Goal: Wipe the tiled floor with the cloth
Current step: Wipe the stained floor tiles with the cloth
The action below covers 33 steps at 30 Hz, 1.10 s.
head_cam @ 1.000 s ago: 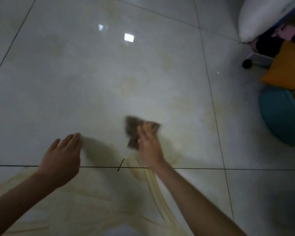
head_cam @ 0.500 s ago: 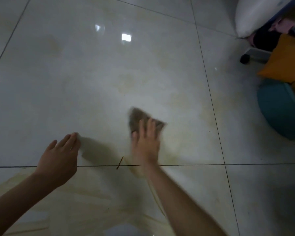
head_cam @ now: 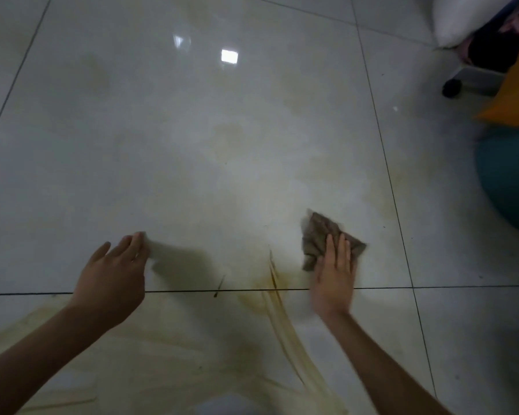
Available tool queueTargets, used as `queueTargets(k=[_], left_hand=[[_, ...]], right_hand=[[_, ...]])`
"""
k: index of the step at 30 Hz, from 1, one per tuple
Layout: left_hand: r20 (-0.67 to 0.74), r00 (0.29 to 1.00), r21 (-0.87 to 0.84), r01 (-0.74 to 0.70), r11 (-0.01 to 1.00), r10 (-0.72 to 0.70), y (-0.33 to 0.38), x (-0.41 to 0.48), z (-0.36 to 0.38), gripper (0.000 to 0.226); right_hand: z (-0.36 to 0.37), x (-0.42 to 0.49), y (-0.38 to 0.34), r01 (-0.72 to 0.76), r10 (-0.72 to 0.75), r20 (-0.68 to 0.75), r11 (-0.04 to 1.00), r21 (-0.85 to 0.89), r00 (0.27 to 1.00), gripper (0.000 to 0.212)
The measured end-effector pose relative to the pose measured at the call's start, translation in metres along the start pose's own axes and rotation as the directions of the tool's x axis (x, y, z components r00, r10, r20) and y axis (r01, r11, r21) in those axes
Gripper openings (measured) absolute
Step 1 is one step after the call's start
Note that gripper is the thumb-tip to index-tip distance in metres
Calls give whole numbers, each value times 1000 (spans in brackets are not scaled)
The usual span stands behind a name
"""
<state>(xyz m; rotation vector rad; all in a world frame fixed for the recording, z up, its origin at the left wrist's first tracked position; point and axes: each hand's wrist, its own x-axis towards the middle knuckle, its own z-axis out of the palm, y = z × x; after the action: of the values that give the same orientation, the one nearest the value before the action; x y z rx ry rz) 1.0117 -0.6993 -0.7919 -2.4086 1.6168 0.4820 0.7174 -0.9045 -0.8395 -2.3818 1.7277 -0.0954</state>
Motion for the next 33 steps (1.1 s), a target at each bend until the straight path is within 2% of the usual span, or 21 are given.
queueTargets(k=[1,2,4,6,8,10,11,12,13,15,16,18,19,20,21,23,25,27,29,30,33], left_hand=[[-10,1000,-6,-8,1000,8,1,0,1,60],[-21,1000,-11,-19,1000,19,2,0,1,61],[-36,999,-18,-22,1000,22,3,1,1,64],[-31,999,-23,-19,1000,18,2,-1,0,62],[-50,998,-30,-44,999,42,-2,-1,0,59],[-65,996,-29,-65,997,63,-7,-2,0,62],[-79,994,-36,-74,997,71,-9,-3,2,64],[-89,994,-48,-74,996,69,-11,-4,3,66],[-91,994,-66,-66,996,60,-11,-4,4,66],[-92,995,-107,-51,993,41,-9,-5,6,64],[-103,994,-118,-51,992,39,-7,-5,6,60],[-121,992,-133,-48,990,32,-5,-5,6,54],[-128,992,-142,-38,989,20,-5,-5,8,55],[-125,992,-148,-28,989,9,-5,-4,10,59],[-122,992,-151,-28,988,9,-6,-4,11,62],[-135,990,-180,-50,982,25,-10,-5,14,64],[-92,995,-222,-51,974,32,-14,-7,12,62],[-95,995,-212,-56,976,36,-18,-12,9,63],[-139,988,-162,-91,983,69,-22,-20,9,67],[-148,986,-140,-99,985,79,-24,-25,10,68],[-189,978,-112,-114,987,92,-26,-37,14,67]], right_hand=[[6,-9,-25,-28,28,0,999,15,1000,47],[12,-23,-54,48,-49,6,998,36,999,40],[30,-65,-121,286,-290,70,956,63,954,37],[44,-101,-172,467,-477,77,876,121,875,50],[49,-104,-182,616,-637,94,767,178,765,52],[39,-79,-149,756,-772,127,635,160,622,47],[32,-66,-122,775,-783,128,621,118,608,45],[23,-51,-90,745,-749,113,662,83,653,45],[14,-37,-56,678,-679,85,734,45,729,48],[-5,-17,9,495,-492,88,869,-20,866,52],[-13,-16,29,404,-399,101,914,-35,911,50],[-11,-29,29,270,-269,18,962,-46,963,46],[-3,-45,11,247,-248,-29,968,-33,968,47],[8,-65,-14,287,-288,-34,958,-8,957,48],[21,-85,-46,380,-380,-9,924,35,925,48],[38,-110,-113,581,-590,33,802,138,807,45],[45,-111,-164,644,-672,60,728,235,738,46],[42,-92,-181,686,-730,126,677,269,671,42],[32,-71,-164,768,-798,163,602,218,580,32],[24,-58,-145,774,-799,134,601,201,586,27],[-5,-11,-67,603,-617,17,774,192,787,22]])
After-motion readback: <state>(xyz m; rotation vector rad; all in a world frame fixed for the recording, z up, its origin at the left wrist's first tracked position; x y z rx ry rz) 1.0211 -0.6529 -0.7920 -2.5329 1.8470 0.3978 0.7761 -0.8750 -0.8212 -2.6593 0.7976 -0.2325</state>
